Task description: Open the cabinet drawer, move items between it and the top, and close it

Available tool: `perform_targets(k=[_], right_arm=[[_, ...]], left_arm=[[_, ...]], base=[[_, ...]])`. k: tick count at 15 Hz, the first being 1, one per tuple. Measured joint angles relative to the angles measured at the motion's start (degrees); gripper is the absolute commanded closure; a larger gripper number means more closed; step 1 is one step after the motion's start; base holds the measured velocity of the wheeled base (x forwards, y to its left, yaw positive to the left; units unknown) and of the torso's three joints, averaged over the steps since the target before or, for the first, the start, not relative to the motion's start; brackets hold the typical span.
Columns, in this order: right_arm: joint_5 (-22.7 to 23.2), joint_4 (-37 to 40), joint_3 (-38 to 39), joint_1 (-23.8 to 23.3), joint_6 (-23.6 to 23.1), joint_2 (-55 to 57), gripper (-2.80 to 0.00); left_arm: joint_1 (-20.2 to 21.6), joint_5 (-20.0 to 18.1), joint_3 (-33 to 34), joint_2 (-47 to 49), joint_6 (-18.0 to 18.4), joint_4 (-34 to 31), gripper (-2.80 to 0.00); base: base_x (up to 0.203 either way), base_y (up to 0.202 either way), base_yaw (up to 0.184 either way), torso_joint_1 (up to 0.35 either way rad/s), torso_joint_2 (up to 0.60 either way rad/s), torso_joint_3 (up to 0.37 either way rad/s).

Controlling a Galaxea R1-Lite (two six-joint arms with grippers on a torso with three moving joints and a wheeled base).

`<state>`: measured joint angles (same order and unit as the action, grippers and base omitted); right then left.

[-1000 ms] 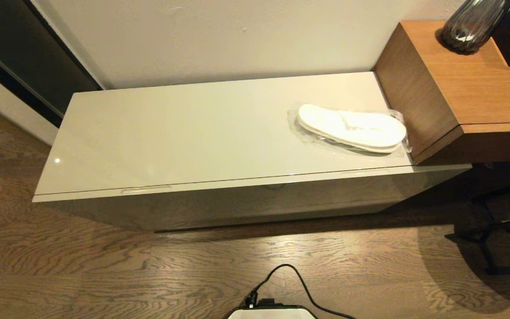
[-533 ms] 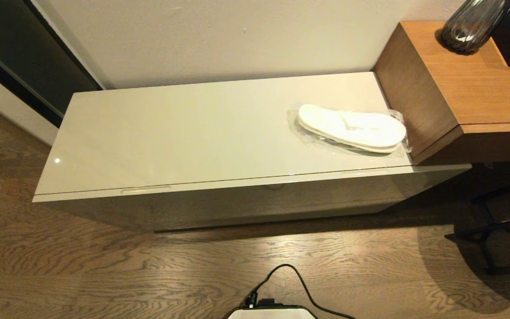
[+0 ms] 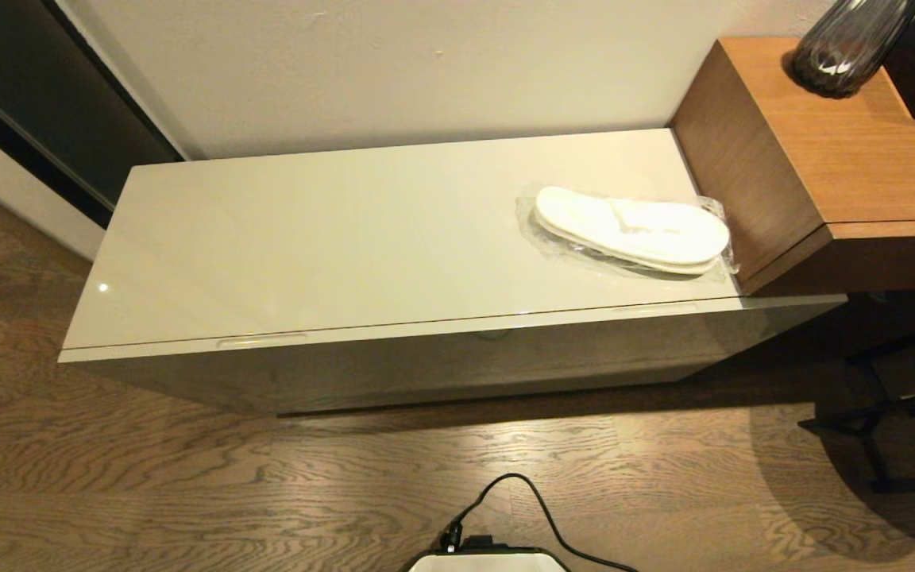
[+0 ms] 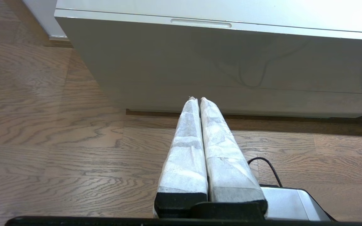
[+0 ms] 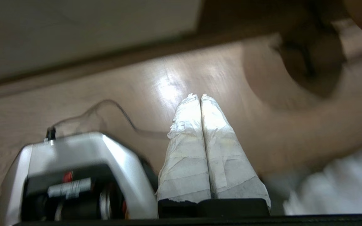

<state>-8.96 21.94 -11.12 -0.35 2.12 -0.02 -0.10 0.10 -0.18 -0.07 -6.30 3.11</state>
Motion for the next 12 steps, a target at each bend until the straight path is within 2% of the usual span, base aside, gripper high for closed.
perform_targets(k=[2, 3, 5, 12], right_arm=[[4.4, -14.5, 8.2, 0.0, -2.3, 0.0, 0.0], [6.9, -18.2, 9.6, 0.0, -3.2, 0.0, 0.0], [9.4, -20.2, 10.6, 0.0, -3.9, 0.0, 0.0], [9.4, -20.8, 11.1, 0.0, -3.3, 0.1, 0.0]], left_arm=[[0.0, 0.0, 0.0, 0.0, 0.0, 0.0, 0.0], [0.0, 0.0, 0.0, 0.0, 0.0, 0.0, 0.0], [0.0, 0.0, 0.0, 0.0, 0.0, 0.0, 0.0], [0.0, 0.0, 0.0, 0.0, 0.0, 0.0, 0.0]], base=[[0.0, 0.0, 0.0, 0.0, 0.0, 0.0], [0.0, 0.0, 0.0, 0.0, 0.0, 0.0], [0.0, 0.0, 0.0, 0.0, 0.0, 0.0], [0.0, 0.0, 0.0, 0.0, 0.0, 0.0]])
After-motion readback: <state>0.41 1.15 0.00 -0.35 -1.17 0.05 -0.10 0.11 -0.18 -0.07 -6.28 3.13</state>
